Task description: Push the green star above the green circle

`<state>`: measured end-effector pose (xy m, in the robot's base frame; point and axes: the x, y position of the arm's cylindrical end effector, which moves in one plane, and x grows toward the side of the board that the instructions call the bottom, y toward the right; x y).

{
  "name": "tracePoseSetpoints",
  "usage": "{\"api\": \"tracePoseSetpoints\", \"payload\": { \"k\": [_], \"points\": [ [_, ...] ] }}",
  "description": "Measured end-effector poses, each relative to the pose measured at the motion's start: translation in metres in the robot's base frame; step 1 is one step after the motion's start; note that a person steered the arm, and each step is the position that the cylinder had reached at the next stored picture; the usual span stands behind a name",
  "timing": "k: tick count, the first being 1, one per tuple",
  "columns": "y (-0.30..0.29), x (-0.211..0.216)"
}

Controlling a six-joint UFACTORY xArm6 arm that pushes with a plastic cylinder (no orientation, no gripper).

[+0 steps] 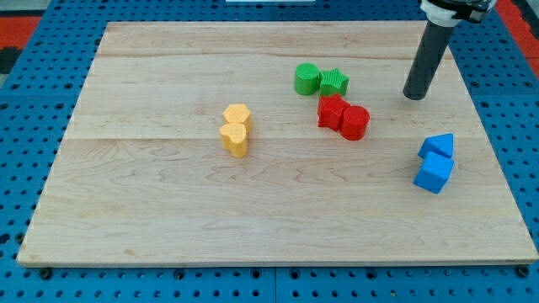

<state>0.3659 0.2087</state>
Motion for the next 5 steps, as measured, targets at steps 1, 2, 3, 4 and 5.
{"api": "tracePoseSetpoints", "payload": {
  "k": [1, 2, 3, 4, 5],
  "points": [
    [-0.001, 0.0],
    [-0.01, 0.0],
    [-0.051, 0.007],
    [-0.097, 0.011],
    [-0.114, 0.008]
  ]
}}
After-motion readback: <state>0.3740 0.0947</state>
